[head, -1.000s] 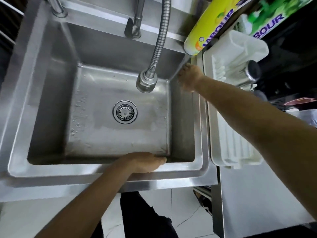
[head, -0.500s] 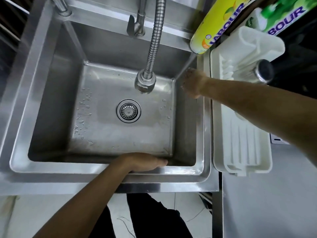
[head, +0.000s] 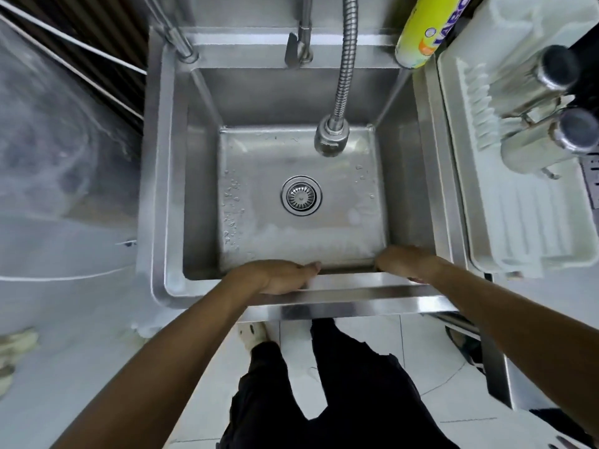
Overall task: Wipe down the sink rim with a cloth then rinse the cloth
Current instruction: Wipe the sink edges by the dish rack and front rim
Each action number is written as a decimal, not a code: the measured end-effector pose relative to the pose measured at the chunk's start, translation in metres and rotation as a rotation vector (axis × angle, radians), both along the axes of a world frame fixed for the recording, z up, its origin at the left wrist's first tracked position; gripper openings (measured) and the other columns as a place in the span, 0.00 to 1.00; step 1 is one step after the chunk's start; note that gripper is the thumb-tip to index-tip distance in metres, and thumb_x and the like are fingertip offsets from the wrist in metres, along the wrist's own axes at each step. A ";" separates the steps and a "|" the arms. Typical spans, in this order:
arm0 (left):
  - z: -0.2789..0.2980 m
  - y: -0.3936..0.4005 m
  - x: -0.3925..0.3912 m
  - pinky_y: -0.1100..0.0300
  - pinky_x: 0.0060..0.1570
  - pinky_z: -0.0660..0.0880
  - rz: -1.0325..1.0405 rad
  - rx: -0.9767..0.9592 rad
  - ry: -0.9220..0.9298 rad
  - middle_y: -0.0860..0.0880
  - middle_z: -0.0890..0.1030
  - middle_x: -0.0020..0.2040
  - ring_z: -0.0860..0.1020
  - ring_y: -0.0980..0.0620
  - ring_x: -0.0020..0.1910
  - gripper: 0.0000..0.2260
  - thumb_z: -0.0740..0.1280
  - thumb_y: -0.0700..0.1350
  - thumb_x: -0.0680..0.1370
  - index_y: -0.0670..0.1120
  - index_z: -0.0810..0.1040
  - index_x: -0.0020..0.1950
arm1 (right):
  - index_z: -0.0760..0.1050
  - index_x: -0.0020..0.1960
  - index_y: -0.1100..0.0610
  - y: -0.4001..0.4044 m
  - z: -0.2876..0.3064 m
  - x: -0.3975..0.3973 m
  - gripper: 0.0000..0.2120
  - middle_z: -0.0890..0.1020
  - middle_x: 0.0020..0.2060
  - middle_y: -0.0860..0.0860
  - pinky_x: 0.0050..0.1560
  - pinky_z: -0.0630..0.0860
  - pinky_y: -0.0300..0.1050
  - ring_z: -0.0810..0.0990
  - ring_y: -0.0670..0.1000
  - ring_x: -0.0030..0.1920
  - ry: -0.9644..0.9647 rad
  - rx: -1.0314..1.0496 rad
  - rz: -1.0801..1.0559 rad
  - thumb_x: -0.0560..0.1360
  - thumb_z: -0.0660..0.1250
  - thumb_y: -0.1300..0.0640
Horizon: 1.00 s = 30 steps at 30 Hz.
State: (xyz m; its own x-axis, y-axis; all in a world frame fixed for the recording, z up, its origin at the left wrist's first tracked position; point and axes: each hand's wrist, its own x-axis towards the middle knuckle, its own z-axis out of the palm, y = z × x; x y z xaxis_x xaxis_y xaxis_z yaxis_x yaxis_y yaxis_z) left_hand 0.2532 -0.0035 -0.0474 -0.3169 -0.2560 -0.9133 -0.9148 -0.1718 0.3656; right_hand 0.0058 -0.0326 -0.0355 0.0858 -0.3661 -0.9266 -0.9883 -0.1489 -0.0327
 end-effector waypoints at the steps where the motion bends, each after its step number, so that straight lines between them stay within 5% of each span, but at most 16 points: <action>1: -0.001 0.001 0.014 0.50 0.74 0.57 0.010 -0.004 -0.016 0.52 0.65 0.80 0.63 0.48 0.78 0.36 0.41 0.73 0.79 0.57 0.67 0.79 | 0.76 0.50 0.56 0.002 -0.007 0.010 0.13 0.79 0.60 0.57 0.49 0.71 0.44 0.77 0.58 0.58 -0.006 -0.004 -0.038 0.85 0.53 0.59; 4: -0.003 0.009 0.052 0.50 0.74 0.59 0.028 -0.075 -0.055 0.52 0.65 0.80 0.64 0.48 0.78 0.38 0.40 0.75 0.77 0.58 0.66 0.79 | 0.78 0.61 0.54 0.019 -0.009 0.054 0.17 0.78 0.66 0.55 0.59 0.70 0.49 0.76 0.60 0.65 -0.106 -0.137 -0.082 0.83 0.52 0.55; 8: -0.005 0.021 0.091 0.51 0.68 0.68 0.000 -0.211 -0.053 0.48 0.74 0.74 0.72 0.46 0.70 0.35 0.38 0.72 0.79 0.60 0.71 0.75 | 0.80 0.53 0.49 0.051 -0.003 0.072 0.20 0.84 0.58 0.52 0.53 0.73 0.50 0.80 0.59 0.56 -0.270 -0.430 -0.106 0.80 0.50 0.48; 13: 0.002 0.013 0.134 0.52 0.59 0.72 -0.285 -0.414 -0.101 0.44 0.79 0.68 0.77 0.44 0.62 0.32 0.41 0.66 0.83 0.54 0.77 0.70 | 0.81 0.57 0.54 0.046 0.002 0.075 0.18 0.83 0.57 0.55 0.49 0.72 0.51 0.81 0.61 0.57 0.130 -0.483 -0.045 0.82 0.52 0.54; 16: -0.003 0.000 0.149 0.52 0.53 0.70 -0.602 -0.648 -0.086 0.45 0.83 0.54 0.76 0.44 0.53 0.29 0.41 0.63 0.83 0.54 0.80 0.56 | 0.81 0.61 0.54 0.055 -0.001 0.167 0.19 0.83 0.58 0.56 0.50 0.73 0.52 0.82 0.62 0.58 0.026 -0.469 0.039 0.83 0.52 0.56; 19: -0.014 -0.027 0.184 0.50 0.76 0.57 -0.806 -0.909 -0.093 0.49 0.80 0.66 0.69 0.45 0.73 0.30 0.40 0.59 0.83 0.55 0.81 0.61 | 0.79 0.63 0.55 0.070 -0.001 0.267 0.18 0.84 0.55 0.57 0.52 0.77 0.54 0.83 0.62 0.54 -0.199 -0.500 0.020 0.83 0.52 0.55; 21: -0.012 -0.040 0.206 0.50 0.80 0.45 -0.782 -0.973 -0.086 0.50 0.66 0.80 0.53 0.47 0.82 0.32 0.36 0.60 0.81 0.56 0.73 0.74 | 0.76 0.65 0.58 0.078 0.004 0.305 0.18 0.84 0.54 0.58 0.52 0.79 0.55 0.83 0.64 0.54 -0.301 -0.506 -0.027 0.84 0.52 0.55; 23: -0.008 -0.042 0.218 0.50 0.80 0.40 -0.657 -1.003 -0.063 0.50 0.52 0.84 0.43 0.49 0.82 0.32 0.36 0.61 0.82 0.53 0.57 0.82 | 0.78 0.62 0.60 0.073 0.007 0.310 0.19 0.84 0.55 0.59 0.54 0.77 0.51 0.83 0.64 0.56 -0.340 -0.446 -0.194 0.84 0.53 0.53; 25: -0.010 -0.037 0.222 0.51 0.80 0.40 -0.526 -1.051 -0.065 0.49 0.48 0.84 0.42 0.49 0.82 0.31 0.37 0.61 0.83 0.49 0.48 0.84 | 0.81 0.56 0.61 0.062 0.009 0.298 0.18 0.84 0.49 0.59 0.48 0.73 0.47 0.83 0.60 0.49 -0.386 -0.316 -0.492 0.83 0.56 0.51; 28: -0.015 -0.031 0.225 0.50 0.80 0.40 -0.343 -1.099 -0.072 0.49 0.46 0.84 0.40 0.49 0.82 0.29 0.39 0.58 0.84 0.47 0.45 0.84 | 0.77 0.45 0.61 0.043 0.011 0.300 0.13 0.77 0.35 0.54 0.36 0.72 0.40 0.77 0.54 0.36 -0.549 -0.099 -0.893 0.82 0.58 0.57; 30: -0.018 -0.032 0.228 0.52 0.80 0.38 -0.251 -1.115 -0.051 0.51 0.45 0.84 0.39 0.51 0.82 0.27 0.42 0.55 0.85 0.48 0.46 0.84 | 0.73 0.39 0.58 0.037 0.010 0.318 0.15 0.76 0.34 0.54 0.41 0.72 0.42 0.76 0.54 0.37 -0.687 -0.027 -1.194 0.83 0.56 0.59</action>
